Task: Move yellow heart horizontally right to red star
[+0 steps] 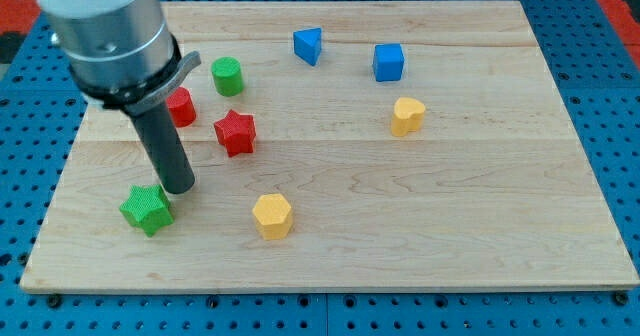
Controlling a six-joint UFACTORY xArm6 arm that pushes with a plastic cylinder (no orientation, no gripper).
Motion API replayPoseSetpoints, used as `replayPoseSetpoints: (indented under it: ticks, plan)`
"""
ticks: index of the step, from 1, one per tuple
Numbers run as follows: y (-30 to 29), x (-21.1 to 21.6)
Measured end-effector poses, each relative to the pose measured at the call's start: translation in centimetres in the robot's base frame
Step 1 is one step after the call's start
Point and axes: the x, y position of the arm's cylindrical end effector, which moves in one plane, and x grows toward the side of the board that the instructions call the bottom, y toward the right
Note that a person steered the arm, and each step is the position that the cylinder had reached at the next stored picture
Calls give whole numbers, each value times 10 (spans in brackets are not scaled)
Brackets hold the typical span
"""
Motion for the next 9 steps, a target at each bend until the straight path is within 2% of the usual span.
replayPoseSetpoints:
  ticks: [1,2,3,4,5,6,7,8,9]
  plan:
    - [57,-34]
    - [126,-90]
    - [146,-127]
    - [207,-131]
    - [267,-98]
    - [284,-116]
    - [322,-66]
    - [299,-1]
    - [275,-25]
